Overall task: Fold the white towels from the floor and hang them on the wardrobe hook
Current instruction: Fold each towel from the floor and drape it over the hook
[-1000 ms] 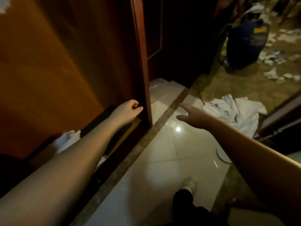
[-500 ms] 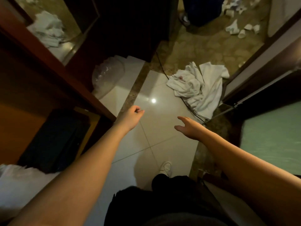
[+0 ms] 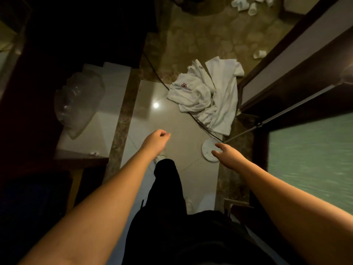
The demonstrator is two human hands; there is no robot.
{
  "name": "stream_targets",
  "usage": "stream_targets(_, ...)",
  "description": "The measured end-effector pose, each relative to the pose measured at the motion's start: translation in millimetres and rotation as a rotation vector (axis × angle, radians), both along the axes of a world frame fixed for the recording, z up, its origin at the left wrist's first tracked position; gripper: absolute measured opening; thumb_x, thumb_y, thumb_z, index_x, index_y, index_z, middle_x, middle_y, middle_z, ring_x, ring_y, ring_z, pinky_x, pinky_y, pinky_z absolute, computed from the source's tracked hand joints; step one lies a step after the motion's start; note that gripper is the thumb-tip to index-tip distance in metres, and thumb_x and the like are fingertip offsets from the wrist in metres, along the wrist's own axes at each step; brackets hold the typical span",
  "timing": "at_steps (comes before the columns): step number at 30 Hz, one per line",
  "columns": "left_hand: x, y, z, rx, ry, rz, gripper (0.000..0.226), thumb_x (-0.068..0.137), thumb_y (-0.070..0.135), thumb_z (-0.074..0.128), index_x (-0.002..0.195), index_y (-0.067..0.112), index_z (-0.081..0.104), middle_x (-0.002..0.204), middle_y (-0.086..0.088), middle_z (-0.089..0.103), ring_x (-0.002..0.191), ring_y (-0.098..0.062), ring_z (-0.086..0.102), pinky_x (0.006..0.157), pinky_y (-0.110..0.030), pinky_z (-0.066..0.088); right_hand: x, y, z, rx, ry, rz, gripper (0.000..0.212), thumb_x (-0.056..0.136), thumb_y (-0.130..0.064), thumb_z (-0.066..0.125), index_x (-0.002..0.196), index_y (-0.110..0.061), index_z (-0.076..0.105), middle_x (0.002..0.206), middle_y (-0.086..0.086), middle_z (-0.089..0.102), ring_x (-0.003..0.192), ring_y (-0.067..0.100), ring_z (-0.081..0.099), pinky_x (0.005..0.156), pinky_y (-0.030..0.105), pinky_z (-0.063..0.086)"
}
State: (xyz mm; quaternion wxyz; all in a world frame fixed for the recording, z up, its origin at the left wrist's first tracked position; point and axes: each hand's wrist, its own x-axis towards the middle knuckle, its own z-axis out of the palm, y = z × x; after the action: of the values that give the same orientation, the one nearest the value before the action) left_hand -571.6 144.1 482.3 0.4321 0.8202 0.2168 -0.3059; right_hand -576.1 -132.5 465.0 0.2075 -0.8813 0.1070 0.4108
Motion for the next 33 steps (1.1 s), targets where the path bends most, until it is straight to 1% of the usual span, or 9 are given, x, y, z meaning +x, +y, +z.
stream_targets(3, 64.5, 5.3, -25.5, -0.021, 0.052, -0.050, 0.031, 0.102, 0.037, 0.051, 0.115, 0.012, 0.065, 0.110, -0.011, 0.066, 0.105, -0.030, 0.061, 0.088, -0.037, 0.046, 44.9, 6.0, -22.7, -0.014, 0.049, -0.098, 0.058, 0.102, -0.040, 0.054, 0.153, -0.016, 0.042, 0.158, 0.006, 0.044, 0.143, 0.026, 0.043, 0.114, 0.035, 0.034)
stream_targets(7, 153.9, 12.0, -63.1, 0.007, 0.100, -0.162, 0.032, 0.101, 0.035, 0.051, 0.117, 0.011, 0.065, 0.112, -0.013, 0.067, 0.102, -0.030, 0.062, 0.076, -0.032, 0.043, 116.3, 10.5, -54.6, -0.013, 0.088, -0.207, 0.056, 0.101, -0.041, 0.051, 0.151, -0.017, 0.045, 0.153, 0.008, 0.050, 0.137, 0.027, 0.049, 0.106, 0.032, 0.038)
stream_targets(10, 209.6, 7.2, -92.0, -0.016, 0.124, -0.199, 0.029, 0.099, 0.032, 0.054, 0.116, 0.011, 0.065, 0.114, -0.014, 0.067, 0.105, -0.031, 0.064, 0.090, -0.038, 0.051, 161.4, 6.4, -80.8, 0.007, 0.093, -0.299, 0.054, 0.102, -0.040, 0.051, 0.150, -0.017, 0.047, 0.153, 0.007, 0.050, 0.138, 0.028, 0.048, 0.106, 0.033, 0.037)
stream_targets(13, 252.9, -8.4, -131.3, -0.030, 0.165, -0.253, 0.028, 0.098, 0.035, 0.055, 0.113, 0.014, 0.065, 0.112, -0.010, 0.068, 0.104, -0.030, 0.065, 0.091, -0.040, 0.052, 197.6, -4.5, -117.2, 0.027, 0.126, -0.336, 0.054, 0.102, -0.037, 0.052, 0.150, -0.013, 0.046, 0.154, 0.009, 0.048, 0.138, 0.028, 0.047, 0.107, 0.032, 0.036)
stream_targets(16, 289.5, -31.9, -180.6, -0.079, 0.213, -0.284, 0.029, 0.097, 0.038, 0.057, 0.112, 0.015, 0.065, 0.111, -0.008, 0.069, 0.103, -0.028, 0.066, 0.093, -0.040, 0.052, 230.7, -19.1, -162.4, 0.040, 0.139, -0.378, 0.051, 0.102, -0.036, 0.054, 0.146, -0.011, 0.049, 0.147, 0.013, 0.053, 0.127, 0.030, 0.055, 0.106, 0.036, 0.042)
stream_targets(19, 321.2, -60.3, -239.2, -0.155, 0.289, -0.231, 0.028, 0.097, 0.035, 0.059, 0.110, 0.012, 0.066, 0.110, -0.010, 0.070, 0.101, -0.028, 0.067, 0.091, -0.039, 0.052, 260.9, -37.2, -216.3, 0.055, 0.161, -0.422, 0.051, 0.102, -0.037, 0.055, 0.147, -0.013, 0.049, 0.144, 0.012, 0.055, 0.113, 0.025, 0.058, 0.103, 0.039, 0.046)
stream_targets(24, 360.4, -98.2, -351.1, -0.171, 0.373, -0.148, 0.015, 0.096, 0.026, 0.062, 0.102, 0.012, 0.065, 0.103, -0.006, 0.069, 0.083, -0.019, 0.062, 0.068, -0.027, 0.049, 312.2, -61.4, -324.2, 0.066, 0.212, -0.386, 0.046, 0.101, -0.031, 0.059, 0.143, -0.012, 0.054, 0.142, 0.012, 0.057, 0.127, 0.027, 0.053, 0.092, 0.024, 0.035)
stream_targets(30, 394.9, -114.0, -461.9, -0.107, 0.423, -0.123, 0.017, 0.094, 0.022, 0.065, 0.103, 0.008, 0.068, 0.105, -0.012, 0.068, 0.089, -0.023, 0.061, 0.080, -0.032, 0.050, 372.2, -56.8, -427.0, 0.108, 0.182, -0.371, 0.043, 0.098, -0.027, 0.065, 0.136, -0.009, 0.060, 0.133, 0.011, 0.062, 0.123, 0.025, 0.057, 0.089, 0.022, 0.035)
stream_targets(33, 416.8, -127.7, -504.1, -0.125, 0.416, -0.092, 0.023, 0.093, 0.022, 0.068, 0.111, 0.008, 0.069, 0.106, -0.011, 0.066, 0.095, -0.024, 0.060, 0.081, -0.032, 0.048, 403.2, -53.5, -466.6, 0.119, 0.094, -0.426, 0.060, 0.094, -0.028, 0.071, 0.145, -0.007, 0.048, 0.146, 0.015, 0.050, 0.134, 0.028, 0.048, 0.102, 0.023, 0.034)
